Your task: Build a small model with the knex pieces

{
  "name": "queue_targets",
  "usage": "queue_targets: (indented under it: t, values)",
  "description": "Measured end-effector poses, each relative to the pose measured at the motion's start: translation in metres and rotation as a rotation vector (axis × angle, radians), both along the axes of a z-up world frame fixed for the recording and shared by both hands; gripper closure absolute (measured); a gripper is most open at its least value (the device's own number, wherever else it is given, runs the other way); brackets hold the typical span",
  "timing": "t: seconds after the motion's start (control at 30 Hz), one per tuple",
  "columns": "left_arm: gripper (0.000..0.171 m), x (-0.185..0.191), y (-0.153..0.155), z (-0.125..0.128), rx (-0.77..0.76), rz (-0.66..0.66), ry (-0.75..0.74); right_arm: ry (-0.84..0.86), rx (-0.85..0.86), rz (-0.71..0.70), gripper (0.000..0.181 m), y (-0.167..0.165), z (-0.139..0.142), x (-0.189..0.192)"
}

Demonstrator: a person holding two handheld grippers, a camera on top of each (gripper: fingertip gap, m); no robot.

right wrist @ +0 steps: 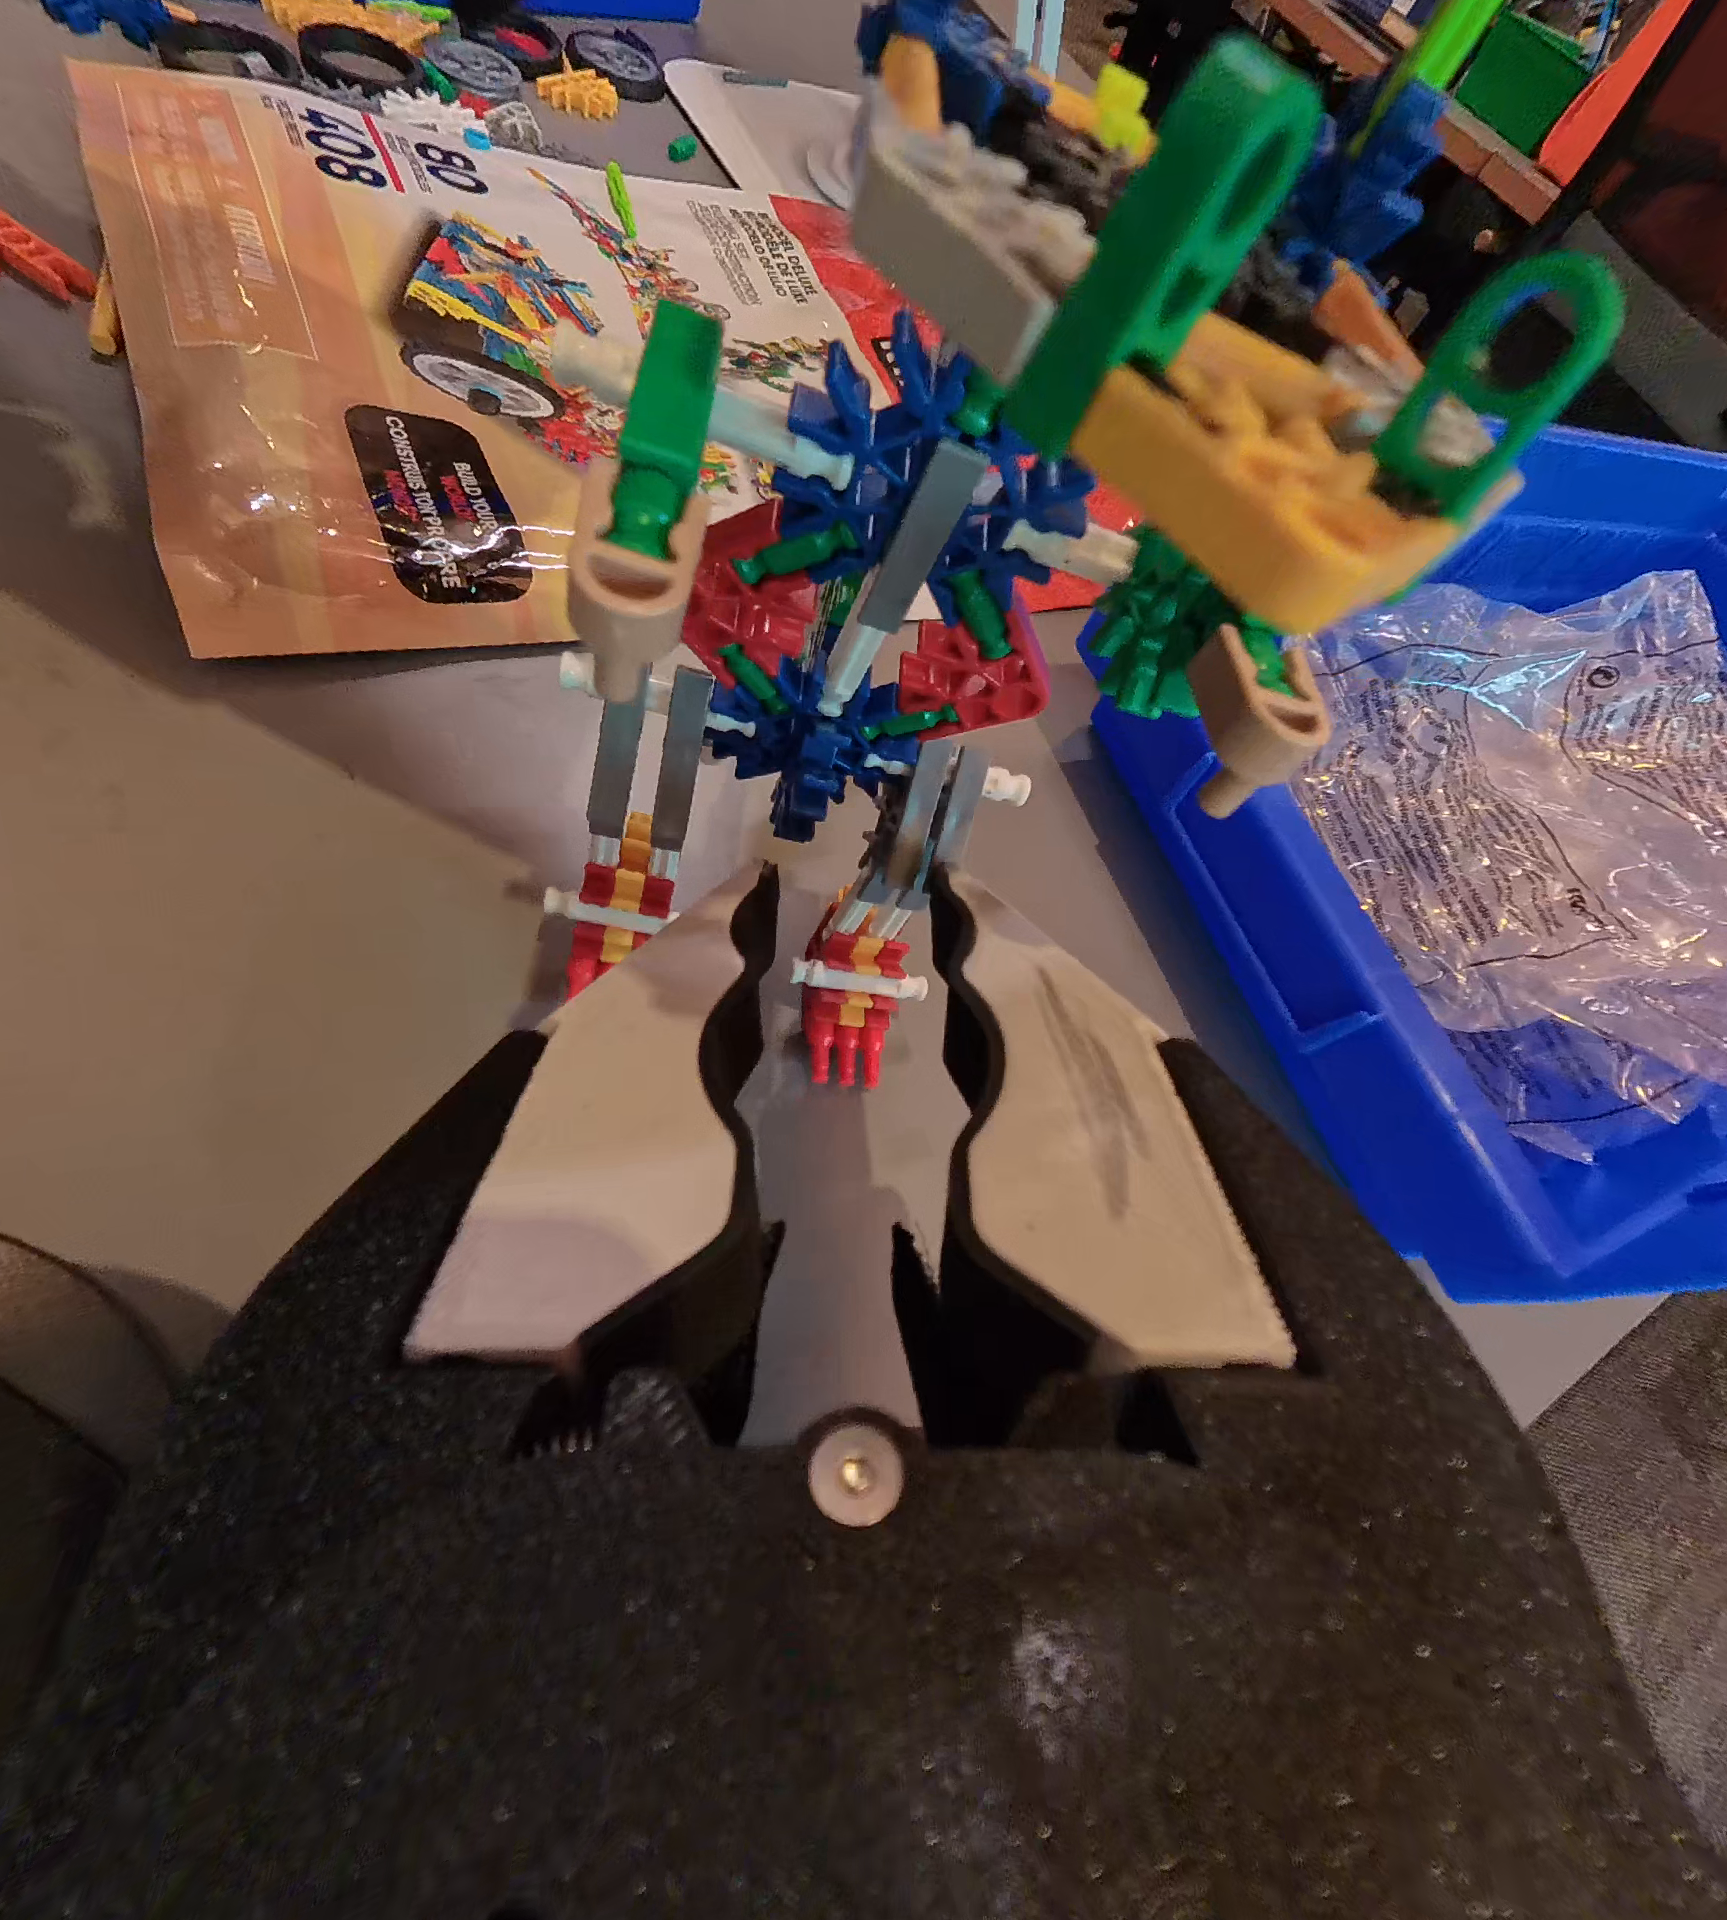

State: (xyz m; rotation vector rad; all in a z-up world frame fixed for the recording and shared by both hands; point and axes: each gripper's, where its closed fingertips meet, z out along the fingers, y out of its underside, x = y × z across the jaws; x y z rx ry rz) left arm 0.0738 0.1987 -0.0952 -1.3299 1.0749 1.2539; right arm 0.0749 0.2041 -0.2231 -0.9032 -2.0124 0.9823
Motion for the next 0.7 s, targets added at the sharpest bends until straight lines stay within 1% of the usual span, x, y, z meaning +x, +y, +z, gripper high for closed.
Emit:
queue_targets:
  t: [0.1, 0.3, 0.47, 0.57, 0.63, 0.7]
  values:
    - [0.168, -0.001, -0.001, 0.0, 0.011, -0.008, -0.027, -0.003, -0.005, 0.0, 0.155, -0.001, -0.001, 0.0]
    - [0.167, -0.002, -0.002, 0.0, 0.02, -0.009, -0.036, -0.014, 0.004, 0.001, 0.155, -0.001, -0.002, -0.003]
    - [0.167, -0.003, -0.003, 0.001, 0.028, -0.013, -0.046, -0.017, 0.003, -0.016, 0.152, 0.006, 0.002, 0.0]
    - [0.167, -0.003, -0.004, 0.001, 0.035, -0.016, -0.052, -0.011, -0.037, -0.036, 0.152, 0.013, 0.01, 0.007]
    - [0.167, -0.004, -0.004, 0.001, 0.04, -0.015, -0.053, -0.016, -0.063, -0.069, 0.149, 0.024, 0.015, 0.016]
    - [0.167, -0.003, -0.004, 0.001, 0.041, -0.016, -0.063, 0.019, -0.097, -0.102, 0.146, 0.035, 0.029, 0.025]
